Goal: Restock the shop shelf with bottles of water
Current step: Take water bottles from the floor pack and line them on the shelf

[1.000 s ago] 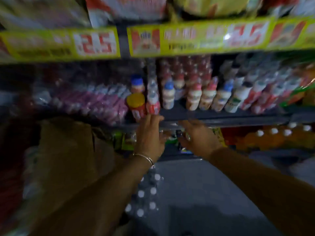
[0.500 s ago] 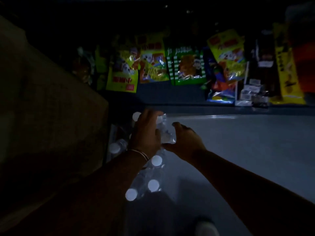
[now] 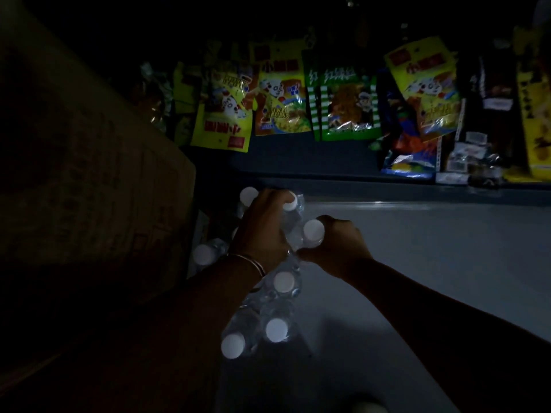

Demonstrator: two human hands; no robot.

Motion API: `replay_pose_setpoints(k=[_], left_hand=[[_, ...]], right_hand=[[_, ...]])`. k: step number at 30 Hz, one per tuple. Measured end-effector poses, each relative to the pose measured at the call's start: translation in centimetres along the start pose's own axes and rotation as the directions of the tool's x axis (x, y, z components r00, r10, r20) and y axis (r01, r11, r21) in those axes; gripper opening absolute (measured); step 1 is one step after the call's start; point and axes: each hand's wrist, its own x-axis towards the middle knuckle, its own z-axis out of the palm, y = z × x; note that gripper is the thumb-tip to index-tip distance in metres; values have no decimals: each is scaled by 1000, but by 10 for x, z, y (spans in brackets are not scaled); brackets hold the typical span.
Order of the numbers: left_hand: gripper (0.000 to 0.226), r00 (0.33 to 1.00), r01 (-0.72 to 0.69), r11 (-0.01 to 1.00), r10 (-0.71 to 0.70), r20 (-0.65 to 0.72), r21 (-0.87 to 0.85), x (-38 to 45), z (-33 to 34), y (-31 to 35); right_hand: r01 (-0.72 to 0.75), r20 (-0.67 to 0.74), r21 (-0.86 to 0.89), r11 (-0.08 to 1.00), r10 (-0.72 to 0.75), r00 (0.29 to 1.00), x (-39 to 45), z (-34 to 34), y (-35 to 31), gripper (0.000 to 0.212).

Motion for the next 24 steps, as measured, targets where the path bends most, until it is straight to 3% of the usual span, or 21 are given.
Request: replay_pose_setpoints(k=[8,10,12,15,18,21,24], left_hand=[[41,957,162,981,-129,261,-106,14,-84,90],[39,944,169,969,-107,313,-180,15,-123,130],[46,921,156,965,-63,385,-213,12,-171,182],[35,856,136,959,14,516,-250,10,-246,246],[75,821,157,945,35,570,-286,11,-324,292],[80,830,81,947,109,547,-312,8,-396,347],[88,830,-27,955,185,526,-294,-1,-459,398]], right_hand=[[158,48,60,986,-161,986,-72,-155,-72,31],[195,61,70,978,-200,978,-94,-203,-100,19],[250,54,136,959,-259,964,-120,-253,-133,31],[334,45,167,928,-346,937,-158,-330,-186,29],[428,31,165,888,-439,898,-194,-403,-238,44],[518,-45,115,848,-516,855,-229,-466,-293,8],[576,-109,83,813,-567,817,-261,-522,-342,26]])
